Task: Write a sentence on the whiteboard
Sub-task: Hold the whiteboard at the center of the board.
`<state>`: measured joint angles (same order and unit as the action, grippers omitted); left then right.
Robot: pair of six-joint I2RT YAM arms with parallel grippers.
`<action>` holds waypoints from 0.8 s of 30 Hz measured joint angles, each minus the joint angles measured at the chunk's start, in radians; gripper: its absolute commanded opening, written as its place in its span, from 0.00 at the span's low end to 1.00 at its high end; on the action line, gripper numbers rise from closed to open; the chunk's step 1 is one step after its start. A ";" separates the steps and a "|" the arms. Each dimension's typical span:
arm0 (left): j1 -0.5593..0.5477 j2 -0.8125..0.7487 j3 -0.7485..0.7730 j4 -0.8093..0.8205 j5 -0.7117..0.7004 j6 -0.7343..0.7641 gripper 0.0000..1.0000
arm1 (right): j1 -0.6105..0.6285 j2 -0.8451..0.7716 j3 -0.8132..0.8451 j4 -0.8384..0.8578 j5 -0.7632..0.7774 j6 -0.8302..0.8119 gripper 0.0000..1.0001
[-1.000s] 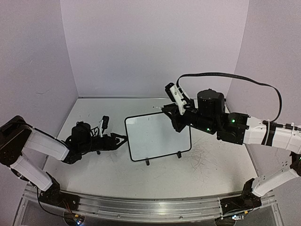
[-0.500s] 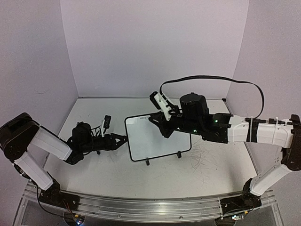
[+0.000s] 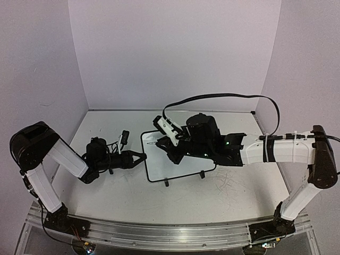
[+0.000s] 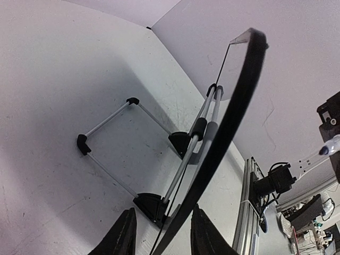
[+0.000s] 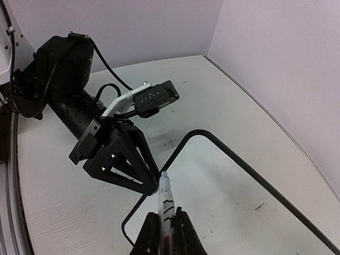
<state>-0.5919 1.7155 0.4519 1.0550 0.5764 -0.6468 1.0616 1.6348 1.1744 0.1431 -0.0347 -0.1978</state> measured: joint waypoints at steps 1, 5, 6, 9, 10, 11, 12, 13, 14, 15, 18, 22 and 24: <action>0.000 0.006 0.005 0.009 0.004 0.000 0.32 | 0.000 0.003 0.000 0.002 0.002 -0.003 0.00; 0.000 0.036 0.026 0.040 0.023 0.000 0.27 | 0.001 0.007 0.000 0.022 0.010 -0.010 0.00; 0.000 0.043 0.029 0.047 0.027 0.000 0.26 | 0.001 0.008 0.000 0.027 0.012 -0.012 0.00; 0.000 0.050 0.033 0.055 0.035 0.003 0.22 | 0.001 0.018 0.005 0.037 0.028 -0.019 0.00; 0.000 0.051 0.033 0.056 0.036 0.005 0.21 | 0.001 0.020 0.007 0.038 0.035 -0.022 0.00; 0.000 0.051 0.033 0.057 0.038 0.007 0.20 | 0.001 0.025 0.010 0.038 0.041 -0.024 0.00; 0.000 0.052 0.033 0.059 0.041 0.011 0.19 | 0.001 0.030 0.015 0.040 0.046 -0.026 0.00; 0.000 0.053 0.033 0.063 0.045 0.016 0.19 | 0.001 0.035 0.018 0.043 0.050 -0.029 0.00; 0.000 0.054 0.033 0.064 0.048 0.020 0.18 | 0.001 0.039 0.022 0.044 0.051 -0.030 0.00; 0.000 0.055 0.033 0.065 0.051 0.021 0.17 | 0.001 0.043 0.024 0.045 0.051 -0.032 0.00; 0.000 0.058 0.033 0.065 0.054 0.025 0.14 | 0.001 0.054 0.029 0.049 0.051 -0.034 0.00; 0.000 0.059 0.033 0.067 0.059 0.042 0.10 | 0.001 0.071 0.035 0.052 0.051 -0.035 0.00; 0.000 0.059 0.032 0.072 0.060 0.051 0.07 | 0.003 0.081 0.039 0.054 0.052 -0.037 0.00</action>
<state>-0.5919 1.7741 0.4843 1.1270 0.6364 -0.5959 1.0648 1.7155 1.2133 0.1973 0.0176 -0.2345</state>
